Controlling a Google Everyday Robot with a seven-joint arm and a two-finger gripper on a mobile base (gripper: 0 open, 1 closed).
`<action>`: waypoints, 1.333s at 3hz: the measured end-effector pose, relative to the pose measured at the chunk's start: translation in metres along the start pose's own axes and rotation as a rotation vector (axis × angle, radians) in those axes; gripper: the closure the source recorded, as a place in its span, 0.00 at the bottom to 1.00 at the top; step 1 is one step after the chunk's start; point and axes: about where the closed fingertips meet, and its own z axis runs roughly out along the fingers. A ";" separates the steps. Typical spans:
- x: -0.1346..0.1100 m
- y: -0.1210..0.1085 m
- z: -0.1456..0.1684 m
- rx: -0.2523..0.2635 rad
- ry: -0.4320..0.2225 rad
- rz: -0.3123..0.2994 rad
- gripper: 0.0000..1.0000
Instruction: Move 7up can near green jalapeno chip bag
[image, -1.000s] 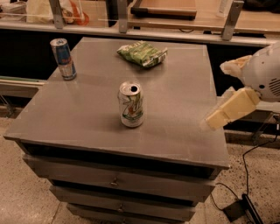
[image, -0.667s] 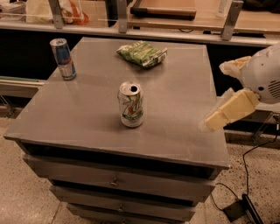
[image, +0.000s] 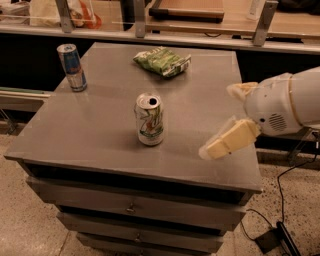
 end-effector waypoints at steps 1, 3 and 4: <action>-0.001 0.010 0.031 -0.028 -0.066 0.018 0.00; -0.010 0.018 0.079 -0.018 -0.194 0.052 0.00; -0.021 0.019 0.102 -0.003 -0.246 0.001 0.00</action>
Offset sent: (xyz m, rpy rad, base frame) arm 0.0223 0.0658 -0.0593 0.2250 -0.0188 -0.0304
